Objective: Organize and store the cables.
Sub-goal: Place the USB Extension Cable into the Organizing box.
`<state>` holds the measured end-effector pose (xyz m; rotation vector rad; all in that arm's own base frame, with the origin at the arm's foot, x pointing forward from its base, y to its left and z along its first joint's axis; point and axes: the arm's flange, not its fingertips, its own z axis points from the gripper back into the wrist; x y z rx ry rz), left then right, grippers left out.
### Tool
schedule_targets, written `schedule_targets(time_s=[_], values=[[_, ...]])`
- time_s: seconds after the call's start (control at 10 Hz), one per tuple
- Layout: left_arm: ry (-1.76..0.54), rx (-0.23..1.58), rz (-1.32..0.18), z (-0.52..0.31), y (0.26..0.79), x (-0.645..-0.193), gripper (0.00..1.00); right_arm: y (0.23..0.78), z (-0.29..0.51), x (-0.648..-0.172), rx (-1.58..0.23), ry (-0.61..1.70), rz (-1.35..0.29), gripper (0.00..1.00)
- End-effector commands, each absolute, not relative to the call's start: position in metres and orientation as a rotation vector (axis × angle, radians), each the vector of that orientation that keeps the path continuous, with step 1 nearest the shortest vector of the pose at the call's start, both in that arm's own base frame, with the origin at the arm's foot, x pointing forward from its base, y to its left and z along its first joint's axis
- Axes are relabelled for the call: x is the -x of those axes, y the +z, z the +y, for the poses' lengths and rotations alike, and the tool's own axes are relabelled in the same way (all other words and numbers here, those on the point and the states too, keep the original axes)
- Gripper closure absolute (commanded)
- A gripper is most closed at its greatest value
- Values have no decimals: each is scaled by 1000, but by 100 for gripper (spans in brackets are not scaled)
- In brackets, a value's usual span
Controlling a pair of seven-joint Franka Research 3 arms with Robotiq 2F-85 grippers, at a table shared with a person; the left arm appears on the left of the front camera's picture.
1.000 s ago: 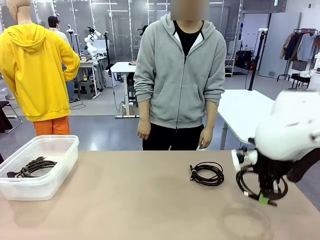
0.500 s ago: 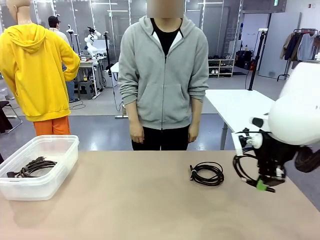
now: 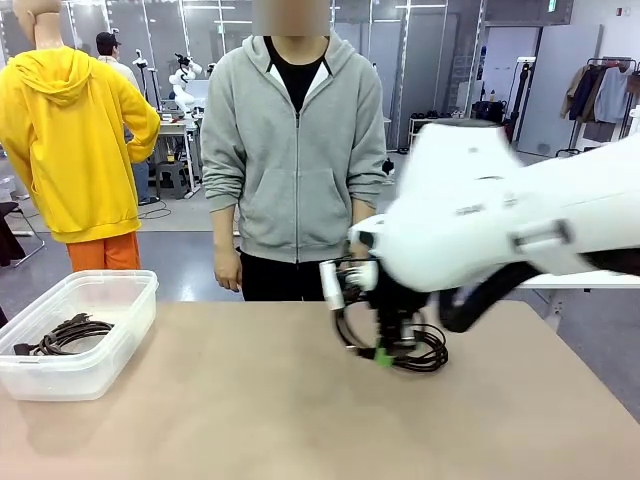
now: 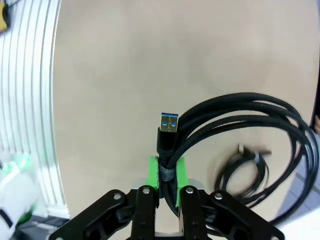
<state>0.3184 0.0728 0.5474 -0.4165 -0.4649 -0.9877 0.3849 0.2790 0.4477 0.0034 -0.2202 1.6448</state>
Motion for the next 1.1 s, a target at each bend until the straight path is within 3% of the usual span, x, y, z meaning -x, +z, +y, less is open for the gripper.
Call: schedule_targets(time_s=[0.0, 0.7, 0.8, 1.0], values=[[-967, 416, -483, 71, 549, -322, 0, 421, 334, -398, 20, 1582, -217, 100], [-967, 416, -483, 71, 549, -322, 0, 334, 398, -392, -53, 1630, -164, 100], [-967, 416, -483, 71, 549, -322, 0, 335, 398, -391, -40, 1640, -162, 72], [-967, 416, -483, 71, 549, -322, 0, 340, 395, -391, -36, 1628, -154, 43]])
